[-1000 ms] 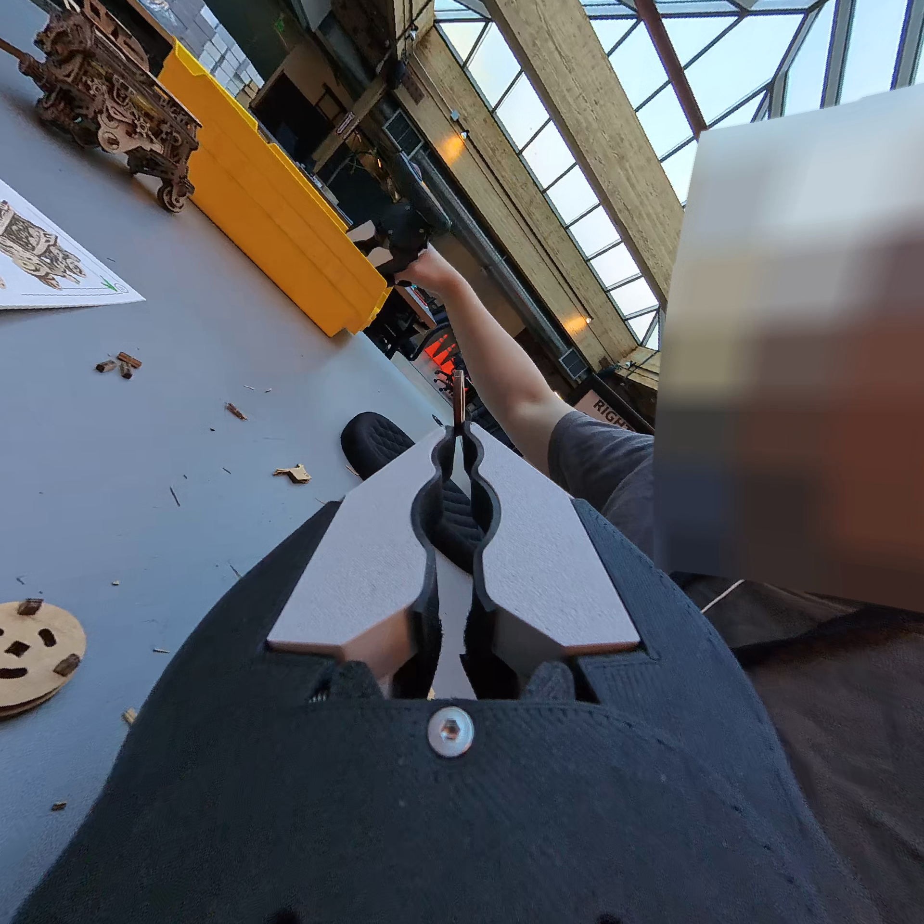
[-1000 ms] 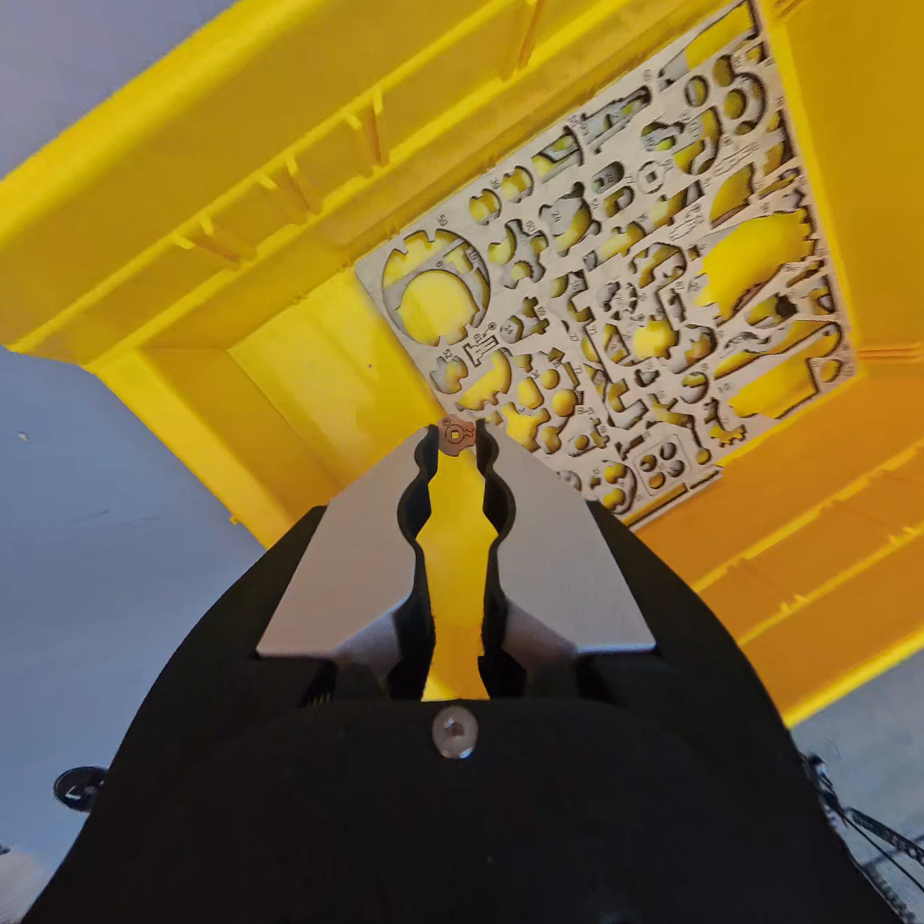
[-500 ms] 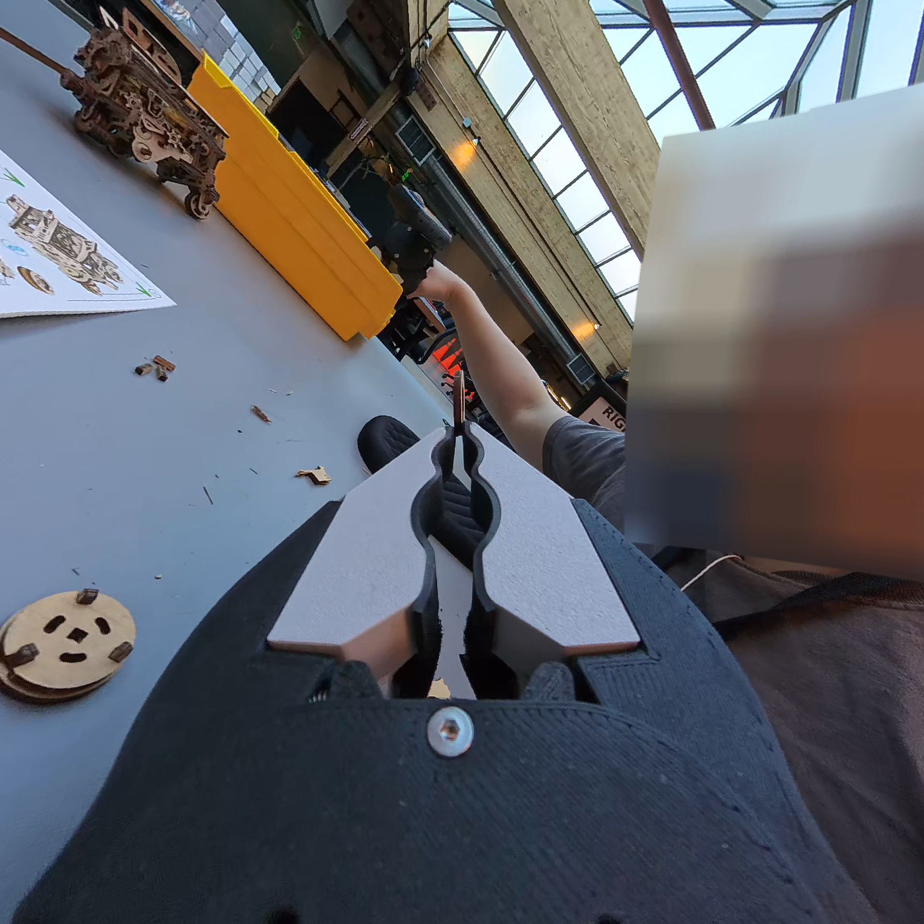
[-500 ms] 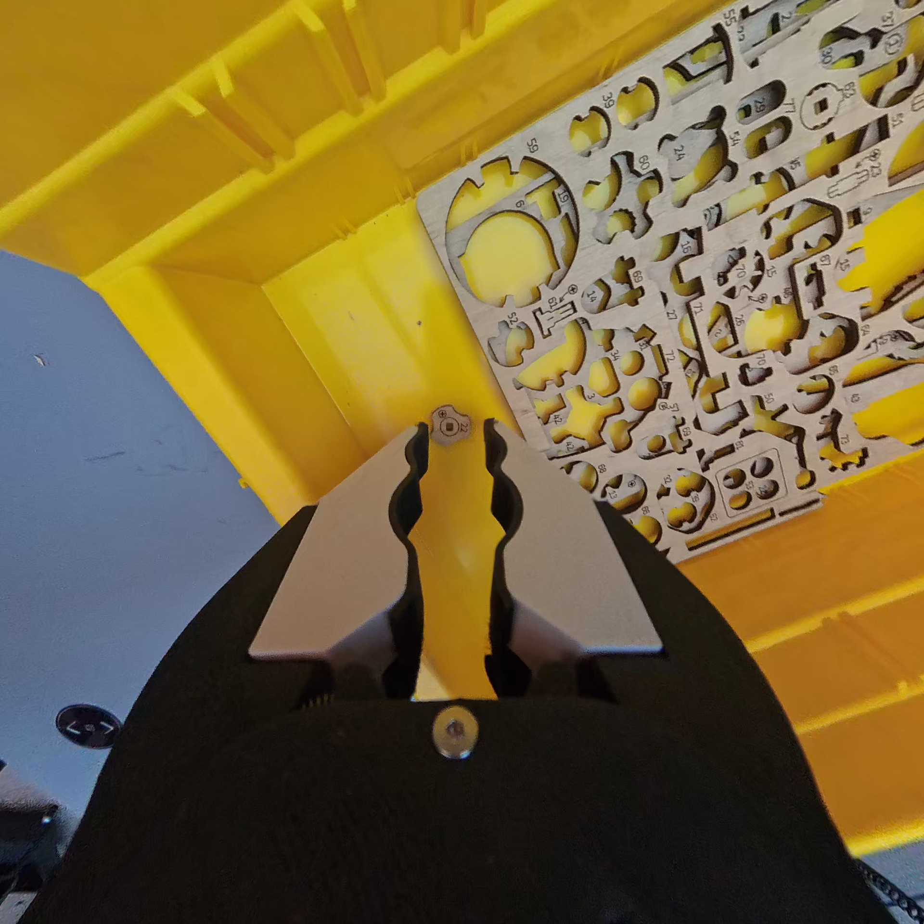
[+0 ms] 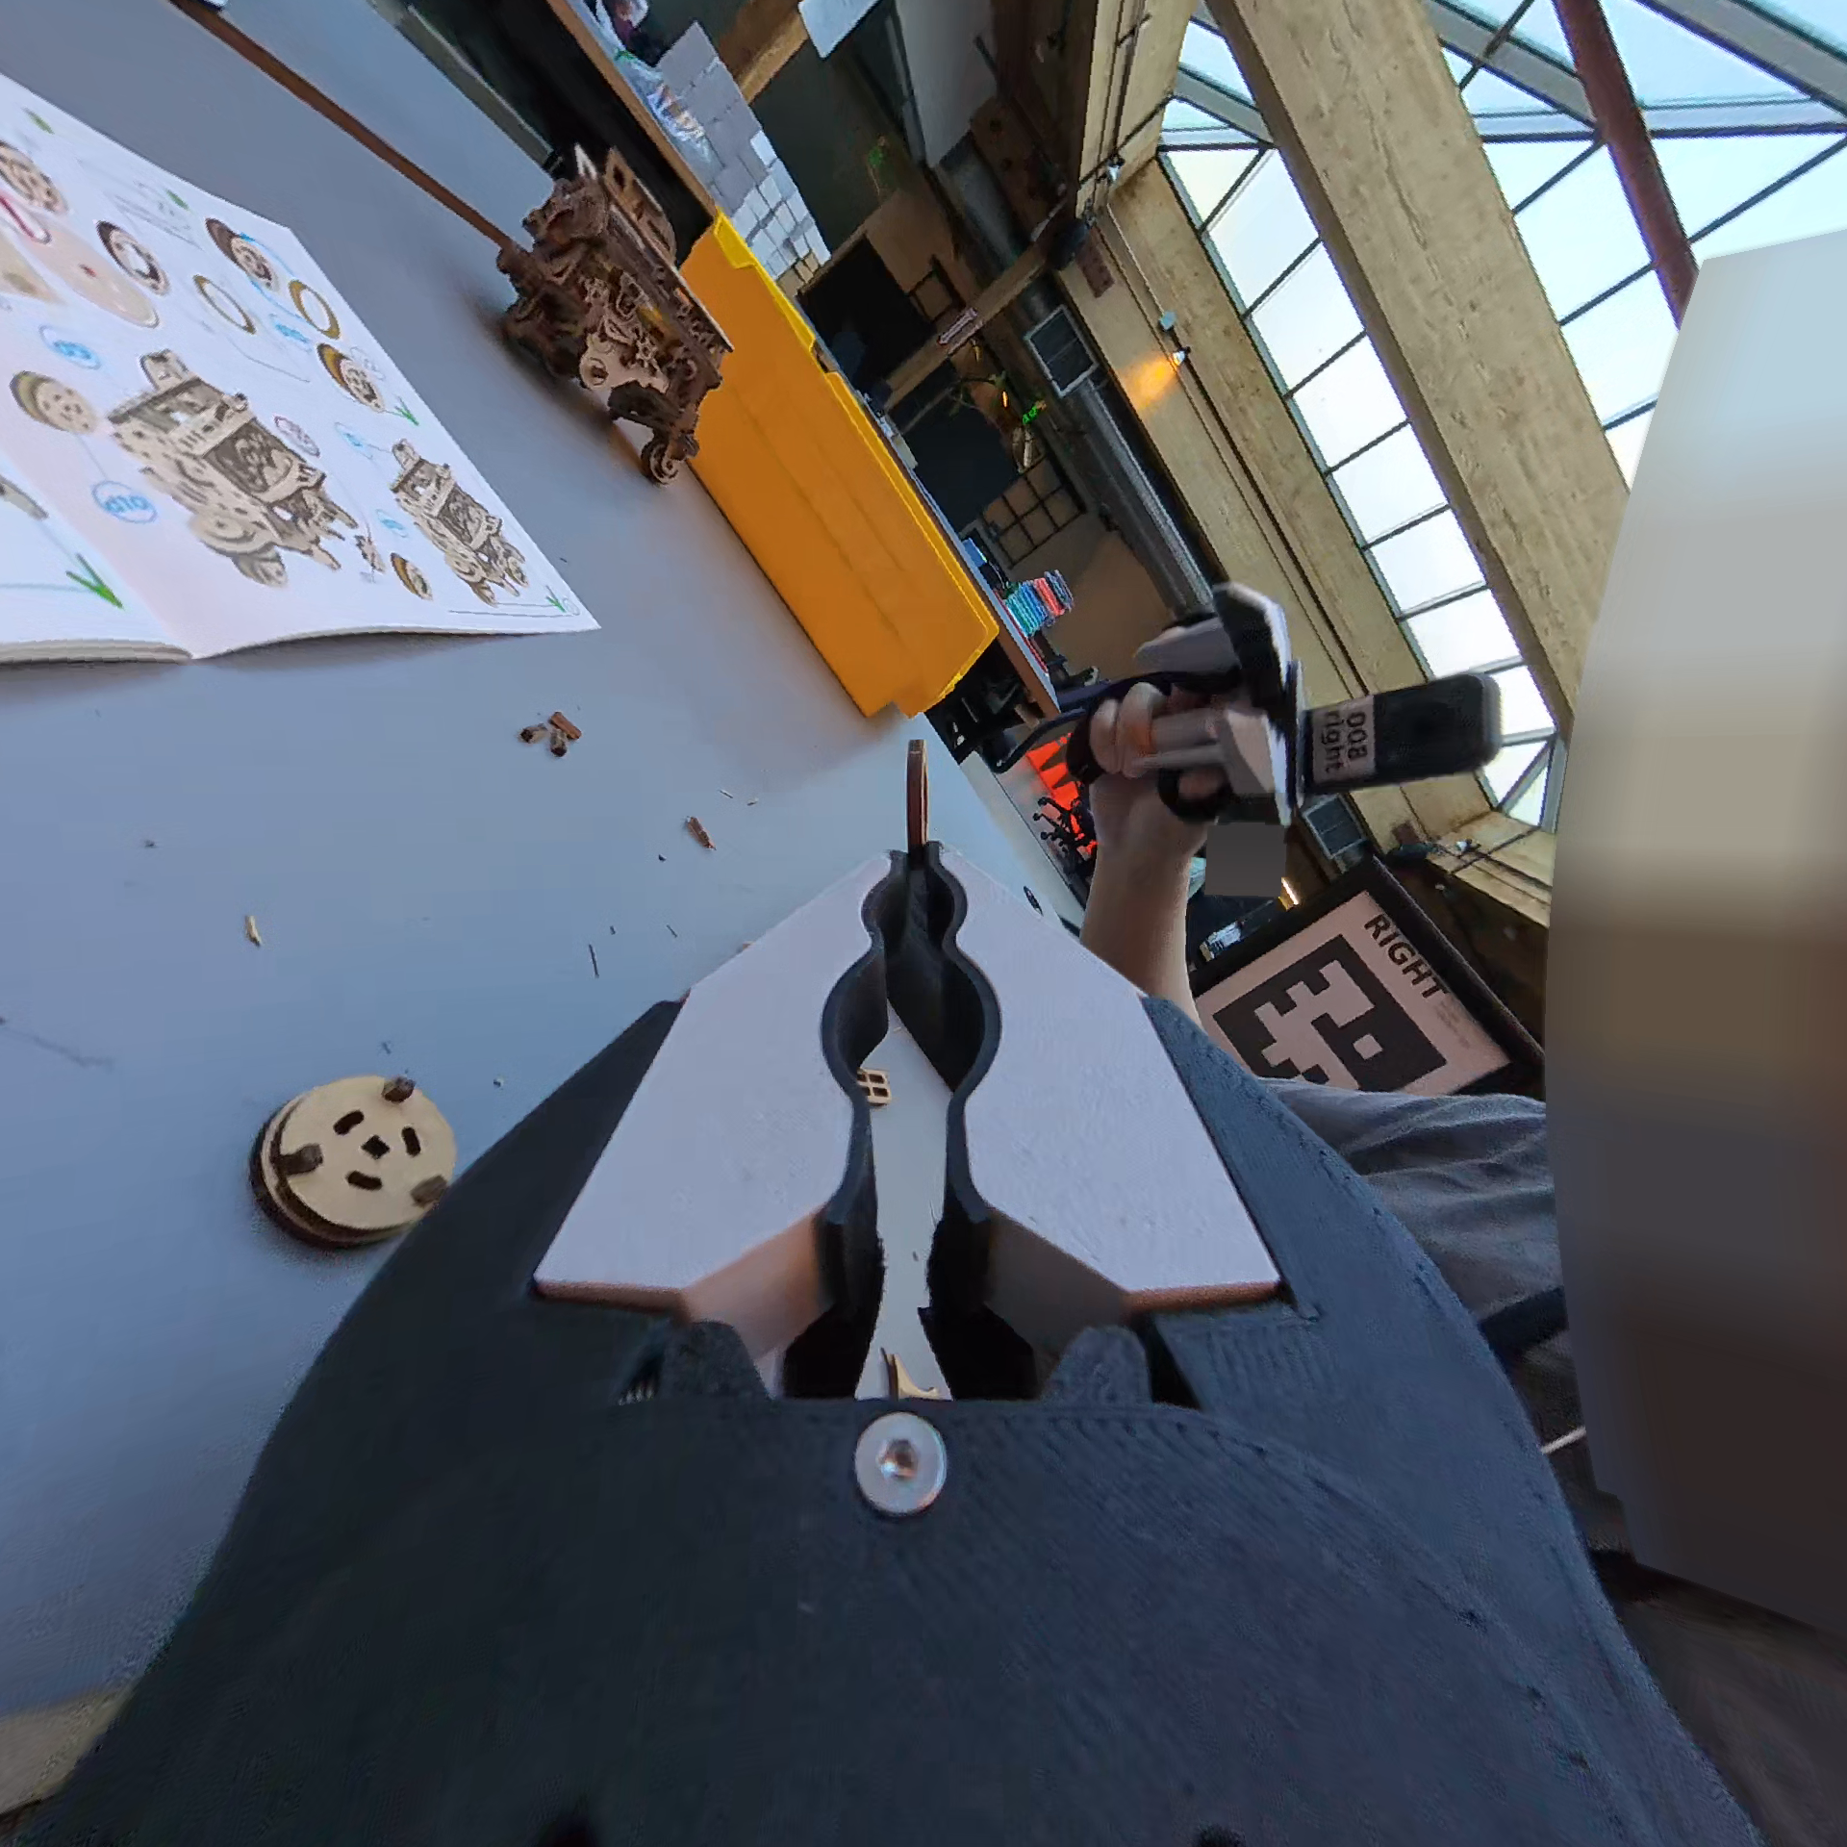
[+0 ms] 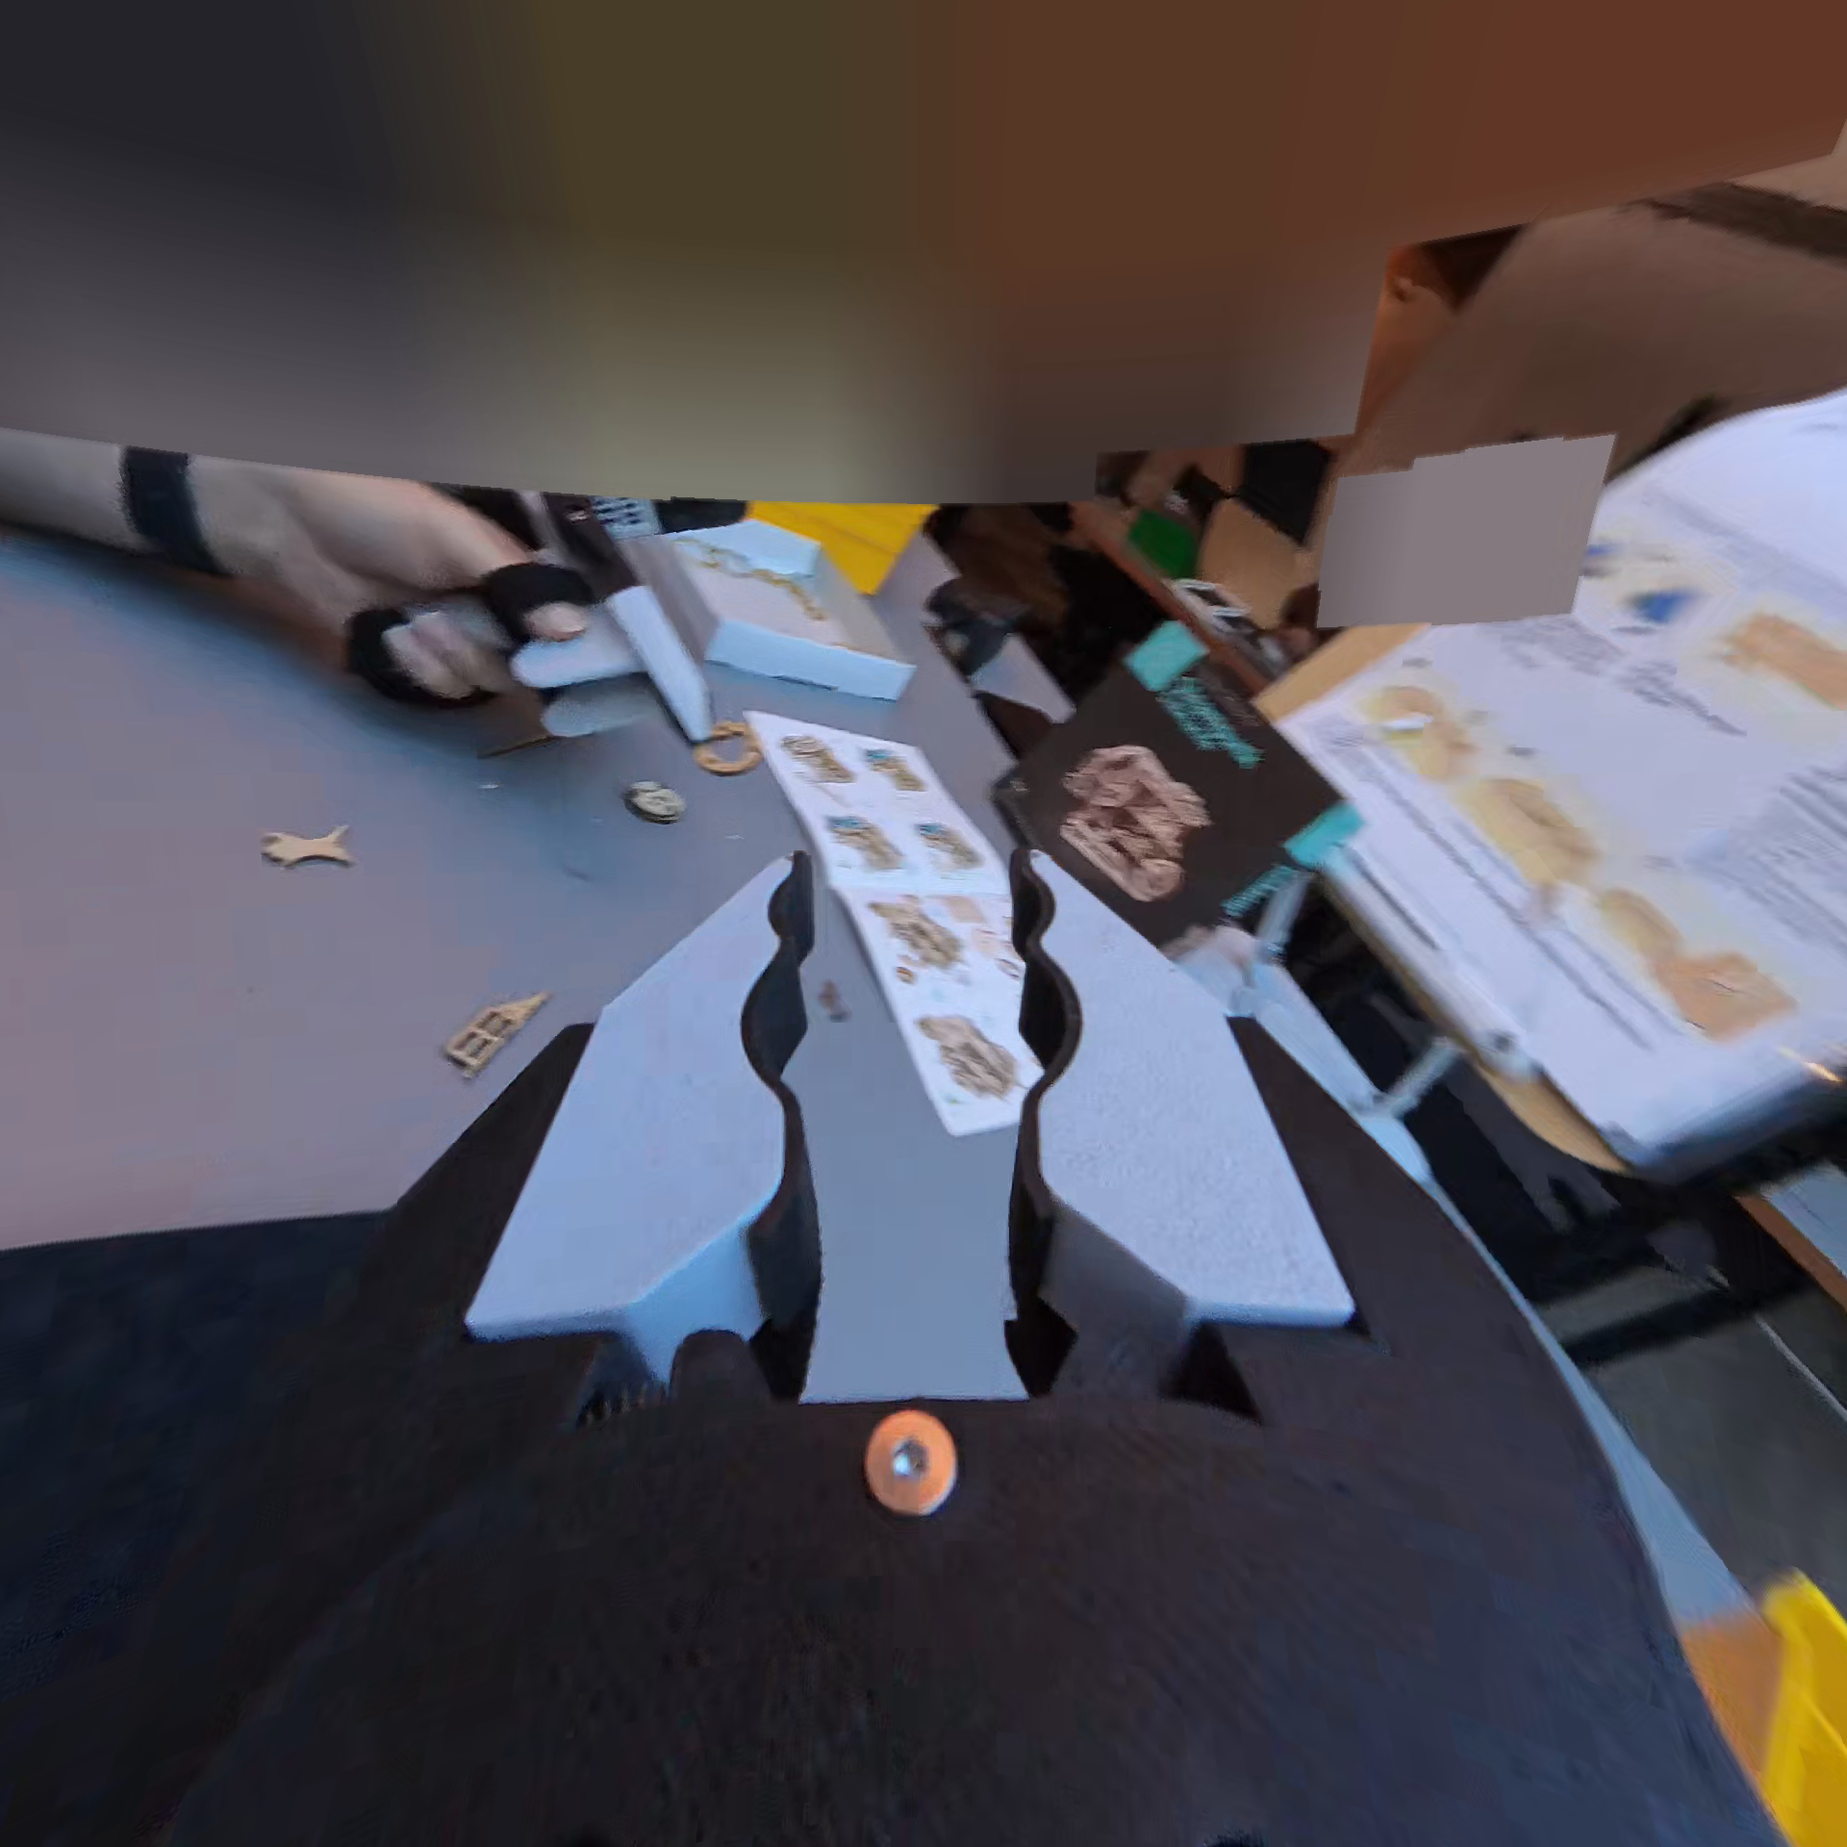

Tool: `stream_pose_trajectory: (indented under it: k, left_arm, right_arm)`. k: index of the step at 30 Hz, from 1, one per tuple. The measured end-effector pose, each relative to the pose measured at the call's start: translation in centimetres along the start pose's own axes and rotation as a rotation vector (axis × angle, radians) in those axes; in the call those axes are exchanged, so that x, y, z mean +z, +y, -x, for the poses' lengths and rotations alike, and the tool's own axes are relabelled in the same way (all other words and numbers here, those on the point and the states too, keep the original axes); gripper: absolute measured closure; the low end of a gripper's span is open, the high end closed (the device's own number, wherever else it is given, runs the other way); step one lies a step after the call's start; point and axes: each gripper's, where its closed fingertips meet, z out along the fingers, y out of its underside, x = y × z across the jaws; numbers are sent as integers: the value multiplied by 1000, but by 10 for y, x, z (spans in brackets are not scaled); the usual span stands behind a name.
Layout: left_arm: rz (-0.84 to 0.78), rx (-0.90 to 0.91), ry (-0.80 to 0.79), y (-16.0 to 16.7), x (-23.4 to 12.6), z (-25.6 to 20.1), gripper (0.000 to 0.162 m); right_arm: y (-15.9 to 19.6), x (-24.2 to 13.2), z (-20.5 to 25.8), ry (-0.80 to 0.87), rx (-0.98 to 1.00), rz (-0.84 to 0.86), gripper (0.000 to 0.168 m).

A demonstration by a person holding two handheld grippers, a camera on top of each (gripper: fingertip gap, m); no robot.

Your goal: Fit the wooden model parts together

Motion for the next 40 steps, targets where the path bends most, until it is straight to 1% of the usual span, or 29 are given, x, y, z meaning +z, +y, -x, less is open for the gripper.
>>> stream_pose_trajectory:
  k: [2, 3, 5, 7, 8, 9, 11, 13, 16, 17, 19, 20, 22, 24, 26, 29, 31, 32, 33, 35, 37, 38, 40]
  left_arm:
    - [1, -33, -6, 4, -2, 0, 162]
    - [3, -48, -11, 7, -3, 0, 162]
    - [-2, -60, -29, 10, -8, -2, 162]
    - [-18, -52, -74, 11, -15, 0, 162]
    - [-33, -47, -85, 11, -19, -1, 162]
    - [-45, -49, -89, 10, -24, -3, 162]
    - [-53, -51, -82, 10, -32, -9, 162]
    - [-57, -45, -83, 11, -40, -12, 162]
    - [-28, -40, -85, 16, -49, -15, 162]
    - [-18, -42, -77, 17, -51, -17, 162]
    - [12, -48, -61, 18, -54, -20, 162]
    - [48, -47, -57, 21, -55, -22, 162]
    - [136, -31, -59, 28, -57, -23, 162]
    - [208, 10, -70, 31, -57, -25, 161]
    - [261, 45, -92, 32, -57, -25, 161]
    - [340, 81, -96, 33, -55, -30, 161]
    - [382, 107, -110, 35, -52, -31, 161]
    - [394, 116, -116, 35, -50, -32, 161]
    - [402, 117, -116, 34, -48, -33, 161]
    - [393, 120, -133, 30, -45, -33, 161]
    - [329, 108, -92, 19, -42, -44, 161]
    - [278, 112, -71, 11, -42, -51, 162]
    - [143, 148, -28, -6, -44, -65, 156]
  right_arm:
    - [4, 52, 52, -161, -46, 64, 127]
    - [9, 72, 69, -208, -83, 103, 127]
    - [16, 109, 83, -216, -160, 152, 127]
    - [17, 137, 94, -237, -208, 186, 124]
    - [20, 147, 100, -260, -235, 220, 124]
    - [21, 156, 101, -246, -254, 244, 123]
    - [19, 166, 107, -256, -255, 246, 126]
    - [16, 172, 111, -273, -223, 239, 127]
    - [14, 173, 120, -351, -189, 236, 130]
    - [11, 172, 123, -382, -161, 228, 128]
    - [3, 168, 122, -429, -75, 207, 131]
    - [-3, 165, 120, -458, 5, 184, 132]
    - [-11, 162, 112, -528, 247, 158, 136]
    - [-17, 159, 107, -639, 516, 123, 139]
    - [-16, 157, 107, -738, 710, 106, 141]
    - [-6, 159, 113, -794, 842, 112, 141]
    - [-2, 159, 118, -833, 913, 132, 144]
    - [-1, 158, 122, -859, 926, 139, 152]
    - [-2, 155, 125, -890, 926, 131, 166]
    - [-4, 153, 118, -877, 968, 103, 167]
    - [-14, 149, 106, -879, 1057, 20, 168]
    - [-19, 148, 94, -859, 1148, -46, 168]
    - [-30, 140, 72, -882, 1343, -188, 168]
